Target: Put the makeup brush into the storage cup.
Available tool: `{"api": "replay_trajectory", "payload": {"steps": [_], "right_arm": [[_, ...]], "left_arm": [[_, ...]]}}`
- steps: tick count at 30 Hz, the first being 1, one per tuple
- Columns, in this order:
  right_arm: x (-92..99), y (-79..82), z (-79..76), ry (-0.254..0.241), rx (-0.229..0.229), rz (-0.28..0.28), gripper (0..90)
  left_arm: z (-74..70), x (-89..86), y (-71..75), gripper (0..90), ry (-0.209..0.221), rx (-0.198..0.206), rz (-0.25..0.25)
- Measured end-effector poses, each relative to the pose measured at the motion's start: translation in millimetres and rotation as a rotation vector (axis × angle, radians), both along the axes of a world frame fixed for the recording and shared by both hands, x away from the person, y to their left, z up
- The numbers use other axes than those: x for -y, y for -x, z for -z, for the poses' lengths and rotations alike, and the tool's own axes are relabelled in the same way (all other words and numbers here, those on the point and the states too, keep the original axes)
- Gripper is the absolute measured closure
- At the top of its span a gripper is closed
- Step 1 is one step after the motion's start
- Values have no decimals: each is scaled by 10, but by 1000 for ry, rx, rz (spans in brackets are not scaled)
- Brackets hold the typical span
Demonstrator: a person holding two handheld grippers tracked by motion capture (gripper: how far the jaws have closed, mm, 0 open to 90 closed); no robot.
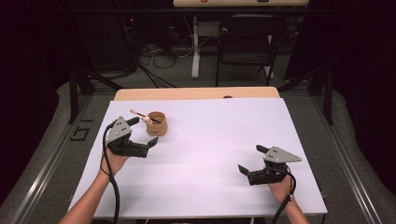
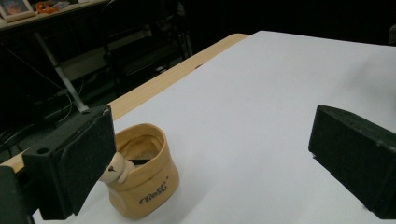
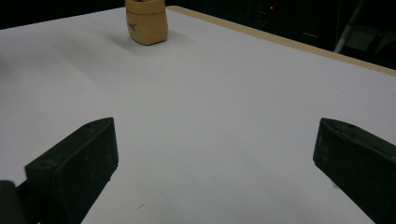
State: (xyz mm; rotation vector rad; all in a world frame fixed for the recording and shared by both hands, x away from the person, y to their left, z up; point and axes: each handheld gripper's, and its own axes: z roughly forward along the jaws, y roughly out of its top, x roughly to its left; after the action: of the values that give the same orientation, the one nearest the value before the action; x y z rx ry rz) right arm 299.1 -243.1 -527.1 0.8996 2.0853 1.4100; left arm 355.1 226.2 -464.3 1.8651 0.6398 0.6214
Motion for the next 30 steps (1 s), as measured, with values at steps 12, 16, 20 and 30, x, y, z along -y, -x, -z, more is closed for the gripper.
{"api": "replay_trajectory", "payload": {"steps": [12, 16, 20, 30], "right_arm": [[-3, -2, 5, -4, 5, -6, 0], [-12, 0, 10, 0, 0, -7, 0], [-16, -2, 14, 6, -4, -10, 0], [-14, -7, 26, 4, -6, -10, 0]], "left_arm": [[250, -89, 179, 4, 19, -7, 29], [309, -114, 243, 2, 29, -1, 35], [385, -130, 295, 2, 33, -10, 35], [592, -132, 401, 1, 47, -41, 47]]}}
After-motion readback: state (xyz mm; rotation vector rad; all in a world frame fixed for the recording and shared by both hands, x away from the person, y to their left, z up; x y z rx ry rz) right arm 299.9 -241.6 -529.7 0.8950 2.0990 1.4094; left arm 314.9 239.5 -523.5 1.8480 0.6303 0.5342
